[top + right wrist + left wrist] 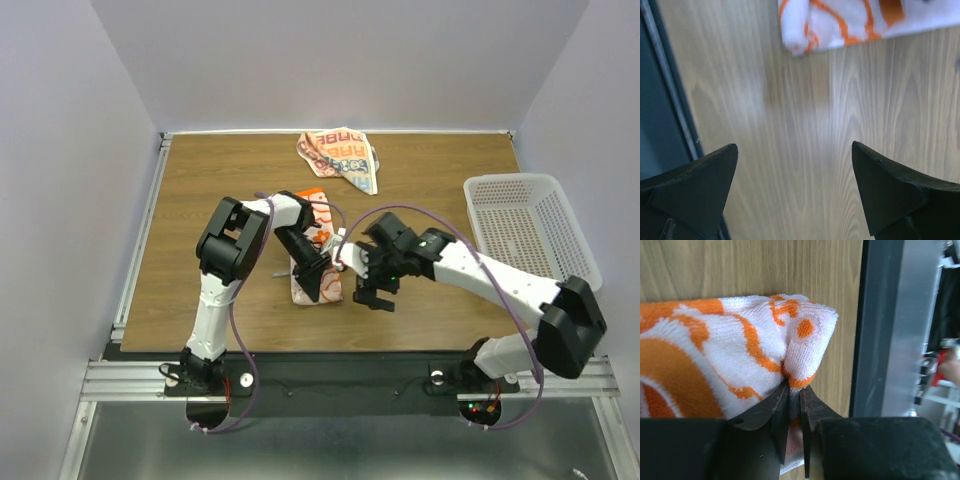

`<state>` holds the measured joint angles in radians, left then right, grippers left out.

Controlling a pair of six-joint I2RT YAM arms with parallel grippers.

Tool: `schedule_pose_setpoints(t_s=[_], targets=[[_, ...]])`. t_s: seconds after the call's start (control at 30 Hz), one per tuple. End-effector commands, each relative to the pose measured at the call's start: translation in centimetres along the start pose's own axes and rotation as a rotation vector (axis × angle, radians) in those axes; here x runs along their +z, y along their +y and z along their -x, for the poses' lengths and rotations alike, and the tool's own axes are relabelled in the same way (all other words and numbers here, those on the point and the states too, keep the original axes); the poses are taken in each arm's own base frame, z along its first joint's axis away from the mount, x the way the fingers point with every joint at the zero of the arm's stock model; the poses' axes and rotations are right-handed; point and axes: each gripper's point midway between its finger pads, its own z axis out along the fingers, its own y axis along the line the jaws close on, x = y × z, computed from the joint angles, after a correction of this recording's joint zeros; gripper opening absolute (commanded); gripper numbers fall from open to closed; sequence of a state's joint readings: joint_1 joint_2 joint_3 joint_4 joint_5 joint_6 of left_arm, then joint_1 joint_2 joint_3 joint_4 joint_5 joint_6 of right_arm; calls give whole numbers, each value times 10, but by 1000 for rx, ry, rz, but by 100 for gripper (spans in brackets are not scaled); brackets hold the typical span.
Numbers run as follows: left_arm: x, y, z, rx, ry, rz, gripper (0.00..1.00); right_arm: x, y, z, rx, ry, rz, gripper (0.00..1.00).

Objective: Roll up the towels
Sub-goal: Roll the towel

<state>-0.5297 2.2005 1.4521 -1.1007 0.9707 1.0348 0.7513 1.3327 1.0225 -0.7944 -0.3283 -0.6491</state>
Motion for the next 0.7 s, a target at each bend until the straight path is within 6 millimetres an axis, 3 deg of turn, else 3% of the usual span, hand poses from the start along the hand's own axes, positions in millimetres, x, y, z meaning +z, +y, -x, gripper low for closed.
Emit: schedule_pose_setpoints(t_s=[0.0, 0.03, 0.17, 0.33, 0.5, 0.67], targets=[[-7, 42, -8, 89, 32, 59, 27, 29, -17, 53, -94, -85, -124, 100], [-10, 42, -7, 87, 31, 60, 27, 44, -8, 59, -102, -76, -122, 100], [-11, 45, -9, 78, 30, 57, 28, 75, -3, 81, -105, -141, -171, 99], [-10, 46, -12, 71, 34, 54, 29, 90, -4, 103, -132, -172, -219, 95], [-11, 48, -7, 79, 25, 55, 29, 107, -6, 103, -149, -156, -205, 92], [-12, 48, -9, 77, 28, 54, 29, 119, -2, 93, -150, -132, -180, 81]])
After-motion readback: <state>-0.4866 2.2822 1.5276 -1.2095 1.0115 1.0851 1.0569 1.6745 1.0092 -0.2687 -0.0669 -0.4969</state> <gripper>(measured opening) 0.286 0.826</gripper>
